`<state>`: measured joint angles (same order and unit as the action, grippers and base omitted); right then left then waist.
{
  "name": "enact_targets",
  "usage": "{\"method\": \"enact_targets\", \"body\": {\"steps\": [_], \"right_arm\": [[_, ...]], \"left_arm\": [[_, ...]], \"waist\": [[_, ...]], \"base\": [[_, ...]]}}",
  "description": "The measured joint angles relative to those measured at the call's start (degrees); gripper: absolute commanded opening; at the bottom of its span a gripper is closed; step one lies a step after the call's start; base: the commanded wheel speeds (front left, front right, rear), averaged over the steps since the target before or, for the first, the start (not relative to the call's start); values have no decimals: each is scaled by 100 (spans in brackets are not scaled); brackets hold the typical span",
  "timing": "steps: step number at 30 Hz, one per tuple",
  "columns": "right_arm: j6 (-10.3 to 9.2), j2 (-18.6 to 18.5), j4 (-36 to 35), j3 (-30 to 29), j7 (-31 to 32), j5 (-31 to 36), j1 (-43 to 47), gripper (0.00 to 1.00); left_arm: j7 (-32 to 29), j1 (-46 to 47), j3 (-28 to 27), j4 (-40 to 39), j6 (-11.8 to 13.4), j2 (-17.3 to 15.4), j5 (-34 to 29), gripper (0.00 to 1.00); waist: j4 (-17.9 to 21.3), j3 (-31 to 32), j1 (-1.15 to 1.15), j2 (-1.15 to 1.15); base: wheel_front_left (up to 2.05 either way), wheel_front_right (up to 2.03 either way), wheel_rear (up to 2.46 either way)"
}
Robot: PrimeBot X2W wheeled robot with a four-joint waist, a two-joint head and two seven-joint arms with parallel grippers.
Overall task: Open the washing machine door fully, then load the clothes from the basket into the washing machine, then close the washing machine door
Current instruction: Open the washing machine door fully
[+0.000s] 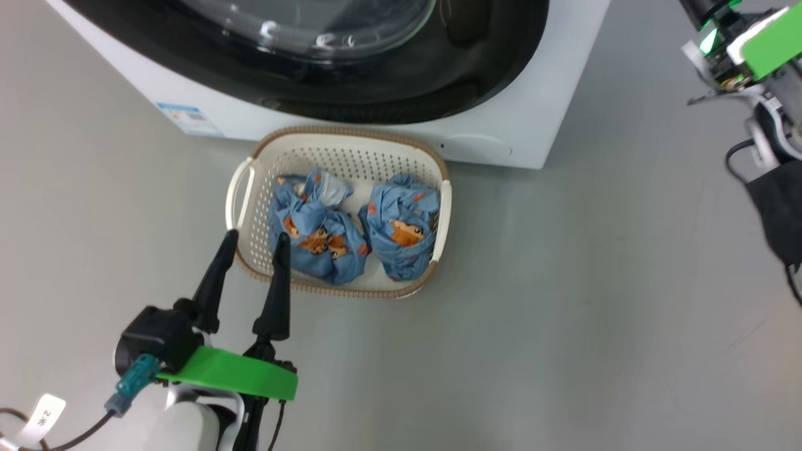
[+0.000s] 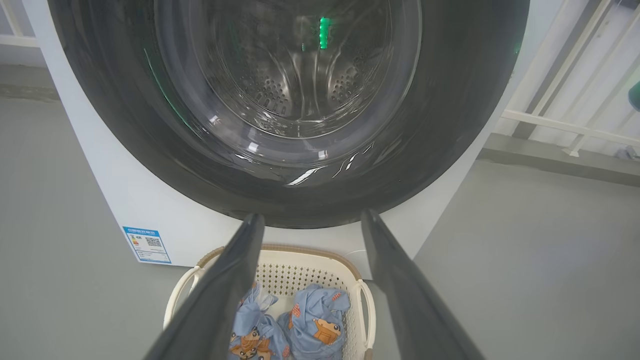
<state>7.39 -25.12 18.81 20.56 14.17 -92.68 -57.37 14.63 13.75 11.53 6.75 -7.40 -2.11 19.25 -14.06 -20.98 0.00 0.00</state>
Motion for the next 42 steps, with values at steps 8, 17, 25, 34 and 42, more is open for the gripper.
{"method": "enact_targets", "body": {"steps": [8,17,25,34,42], "right_arm": [[0,-78,415,-81,806,-174,-337,0],[0,-176,921,-70,1444,-107,-966,0],[0,-143,1111,0,1717,44,-1315,0],[0,-133,1183,71,1751,188,-1461,0],[0,-114,1173,108,1750,327,-1547,0]], "left_arm": [[0,197,130,-51,0,12,74,100],[0,457,277,-175,0,31,210,100],[0,548,338,-234,0,34,311,100],[0,661,448,-253,1,37,388,100],[0,661,486,-271,8,40,430,100]], "waist": [[-113,-290,0,0],[-265,-665,0,0],[-417,-941,0,0],[-548,-1032,0,0],[-605,-1060,0,0]], "base": [[0,0,0],[0,0,0],[0,0,0],[0,0,0],[0,0,0]]}}
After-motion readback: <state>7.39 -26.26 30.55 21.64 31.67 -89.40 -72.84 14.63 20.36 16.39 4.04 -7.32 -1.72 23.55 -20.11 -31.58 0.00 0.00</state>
